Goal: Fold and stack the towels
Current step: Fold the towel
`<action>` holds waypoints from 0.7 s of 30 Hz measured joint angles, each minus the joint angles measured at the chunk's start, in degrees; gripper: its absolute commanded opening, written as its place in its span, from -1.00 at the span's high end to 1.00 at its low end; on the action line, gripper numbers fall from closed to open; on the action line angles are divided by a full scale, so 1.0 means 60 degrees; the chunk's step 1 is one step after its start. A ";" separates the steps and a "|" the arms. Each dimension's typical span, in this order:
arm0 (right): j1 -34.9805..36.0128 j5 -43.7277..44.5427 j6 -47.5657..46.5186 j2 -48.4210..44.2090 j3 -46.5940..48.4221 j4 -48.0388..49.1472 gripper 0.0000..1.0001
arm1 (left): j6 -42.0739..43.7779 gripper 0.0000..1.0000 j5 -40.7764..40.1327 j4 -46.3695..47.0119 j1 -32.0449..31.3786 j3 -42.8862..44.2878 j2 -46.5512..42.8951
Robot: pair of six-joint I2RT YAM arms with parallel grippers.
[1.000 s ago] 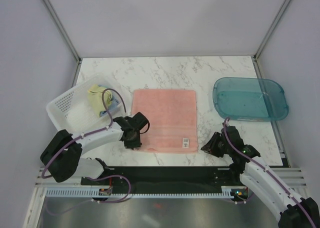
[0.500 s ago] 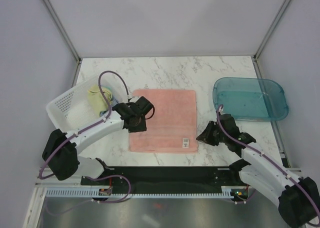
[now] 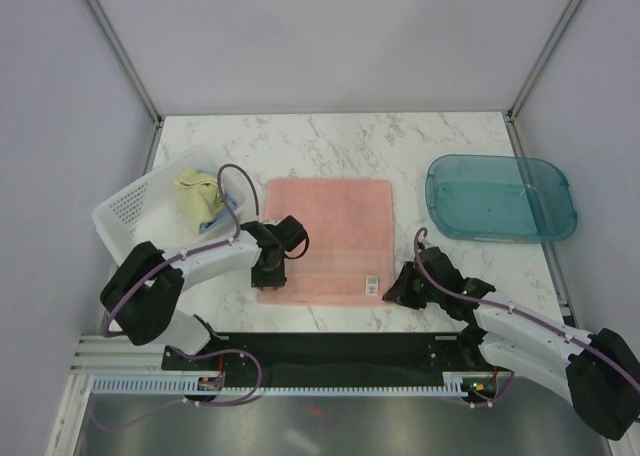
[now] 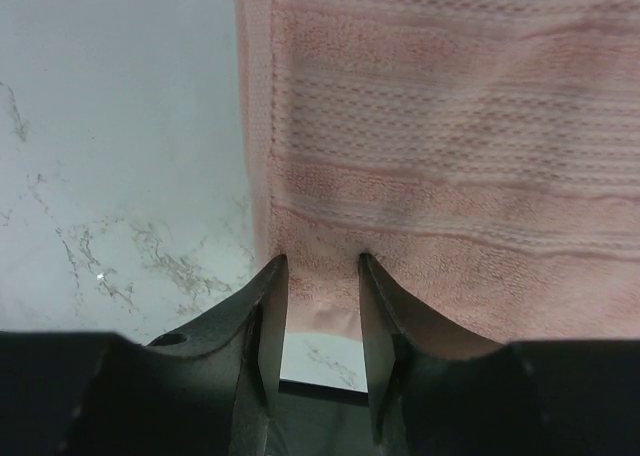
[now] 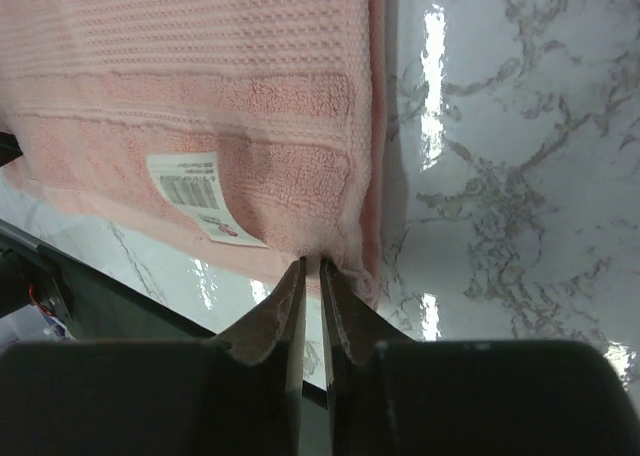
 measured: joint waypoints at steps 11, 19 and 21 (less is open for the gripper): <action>0.0066 0.0576 0.0375 0.0004 -0.0226 0.0627 0.66 | -0.0215 0.15 -0.0423 -0.0200 -0.0026 -0.0058 0.0280; 0.0062 0.0481 0.0313 -0.0718 -0.0222 0.0011 0.52 | -0.0211 0.13 -0.0525 -0.1169 -0.0026 0.0470 -0.0237; 0.0062 0.0291 0.0317 -0.1038 -0.0168 -0.0273 0.49 | -0.0189 0.13 -0.0546 -0.1264 -0.0026 0.0885 -0.0280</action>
